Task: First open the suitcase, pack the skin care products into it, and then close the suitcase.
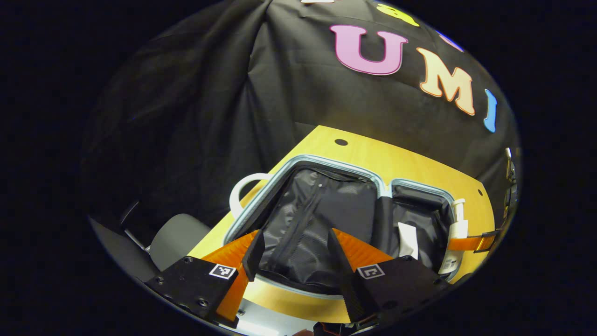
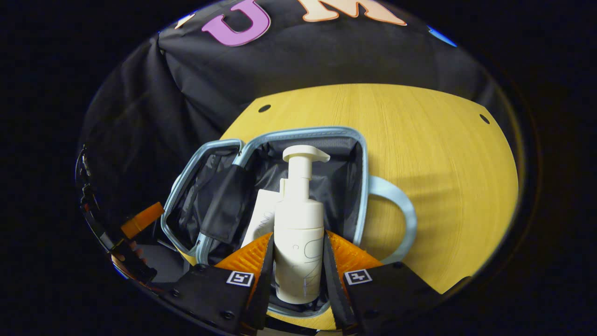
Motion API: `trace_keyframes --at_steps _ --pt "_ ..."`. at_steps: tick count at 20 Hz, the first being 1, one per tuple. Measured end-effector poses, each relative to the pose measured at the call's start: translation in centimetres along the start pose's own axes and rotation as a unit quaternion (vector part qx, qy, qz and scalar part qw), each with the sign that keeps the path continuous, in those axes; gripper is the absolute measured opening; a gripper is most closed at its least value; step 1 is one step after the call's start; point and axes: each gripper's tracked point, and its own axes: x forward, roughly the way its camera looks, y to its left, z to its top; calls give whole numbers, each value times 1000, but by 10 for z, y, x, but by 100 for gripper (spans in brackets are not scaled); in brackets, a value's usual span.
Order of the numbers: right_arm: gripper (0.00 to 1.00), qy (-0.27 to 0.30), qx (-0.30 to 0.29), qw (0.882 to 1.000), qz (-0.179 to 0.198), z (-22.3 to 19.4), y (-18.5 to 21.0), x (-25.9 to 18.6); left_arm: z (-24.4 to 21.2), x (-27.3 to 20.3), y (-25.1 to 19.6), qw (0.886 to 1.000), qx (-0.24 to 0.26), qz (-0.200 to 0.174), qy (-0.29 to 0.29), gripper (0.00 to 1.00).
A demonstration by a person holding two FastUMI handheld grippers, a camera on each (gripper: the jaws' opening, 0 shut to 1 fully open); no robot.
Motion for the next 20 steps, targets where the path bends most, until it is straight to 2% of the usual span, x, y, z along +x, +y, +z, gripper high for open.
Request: trace_keyframes --at_steps 4,6,7,8,10,11,12,13,14,16,18,20 --pt "55 29 -19 999 -33 -11 2 23 1 19 30 1000 3 18 9 79" --pt "56 40 -24 998 -40 -13 3 30 5 32 44 1000 -10 20 18 78" --pt "58 45 -26 998 -46 -14 1 33 8 40 49 999 -19 21 19 82" --pt "58 45 -27 997 -50 -14 0 33 10 47 56 999 -26 24 19 79" --pt "62 40 -26 998 -33 -10 10 35 17 59 70 999 -32 31 21 79" --pt "69 35 -26 999 -27 -7 12 28 18 66 73 999 -33 33 22 82" --pt "75 26 -27 999 -19 -1 14 25 22 73 76 999 -35 34 21 79" --pt "87 19 -27 999 -12 3 17 23 27 79 80 998 -39 34 21 79" --pt "93 11 -25 1000 -5 6 19 19 32 85 84 998 -44 34 20 79" --pt "98 -12 -27 1000 1 15 16 7 39 98 93 998 -50 39 19 79" --pt "96 -38 -29 999 5 26 11 -7 43 110 101 998 -49 43 23 78" --pt "99 -64 -31 997 0 37 0 -24 43 125 110 997 -49 50 32 79"
